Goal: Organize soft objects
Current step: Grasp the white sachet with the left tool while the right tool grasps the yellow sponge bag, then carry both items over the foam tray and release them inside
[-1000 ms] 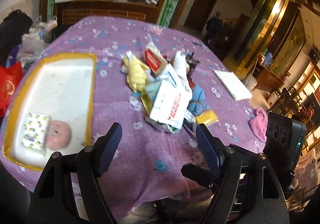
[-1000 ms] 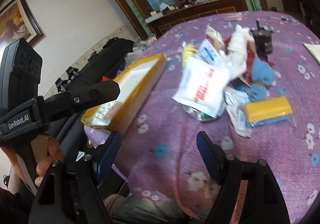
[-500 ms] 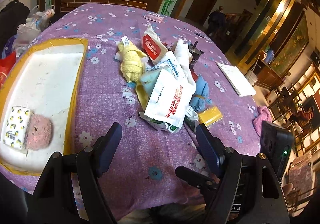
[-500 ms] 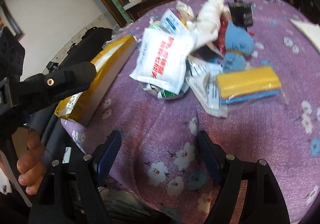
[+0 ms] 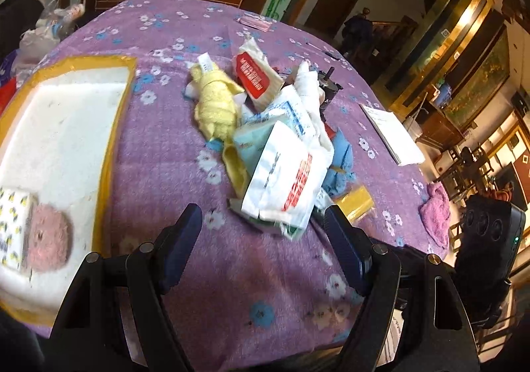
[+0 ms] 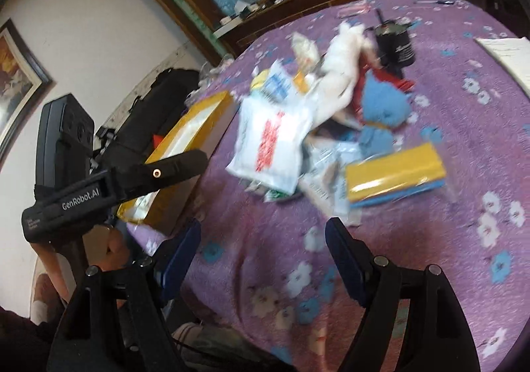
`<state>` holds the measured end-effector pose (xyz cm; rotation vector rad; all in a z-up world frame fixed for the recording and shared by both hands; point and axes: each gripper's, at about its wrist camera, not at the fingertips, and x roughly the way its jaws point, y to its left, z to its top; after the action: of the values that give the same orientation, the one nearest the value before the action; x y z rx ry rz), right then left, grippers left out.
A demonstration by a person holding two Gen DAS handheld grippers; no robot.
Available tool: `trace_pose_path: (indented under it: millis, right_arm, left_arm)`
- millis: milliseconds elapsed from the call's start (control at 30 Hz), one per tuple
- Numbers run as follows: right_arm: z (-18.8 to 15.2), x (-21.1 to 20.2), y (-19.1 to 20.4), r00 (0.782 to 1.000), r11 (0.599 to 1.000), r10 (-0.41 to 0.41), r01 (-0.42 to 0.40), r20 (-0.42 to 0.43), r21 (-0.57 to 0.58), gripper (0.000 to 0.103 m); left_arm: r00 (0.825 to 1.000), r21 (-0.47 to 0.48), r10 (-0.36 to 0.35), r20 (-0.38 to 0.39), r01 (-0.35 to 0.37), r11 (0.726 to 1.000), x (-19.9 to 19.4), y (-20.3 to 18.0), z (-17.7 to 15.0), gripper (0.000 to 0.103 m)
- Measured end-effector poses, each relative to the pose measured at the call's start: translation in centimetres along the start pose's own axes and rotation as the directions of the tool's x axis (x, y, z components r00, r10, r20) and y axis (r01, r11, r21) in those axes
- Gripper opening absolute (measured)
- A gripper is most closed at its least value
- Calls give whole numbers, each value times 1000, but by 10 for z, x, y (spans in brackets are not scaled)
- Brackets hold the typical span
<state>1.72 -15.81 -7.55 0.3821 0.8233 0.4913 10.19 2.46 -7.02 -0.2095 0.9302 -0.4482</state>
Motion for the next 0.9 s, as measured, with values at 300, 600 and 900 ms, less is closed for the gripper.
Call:
trace_pose_path:
  millis: [300,600,900]
  right_arm:
    - [10,-12,-33,990,989,-136,134,35,70,78]
    - [15,0,-58,987,963,-157,158,-23,220,77]
    - [40,27,-68,968,880,-241,248,-69,405,76]
  left_arm:
    - [999,107,13,-43,-8,994,51,-24,23,45]
    - [994,46,-92,-66,95,994,31,-18,7,14]
    - [982,-64,-174,-66,170,983,12,9,-4,12]
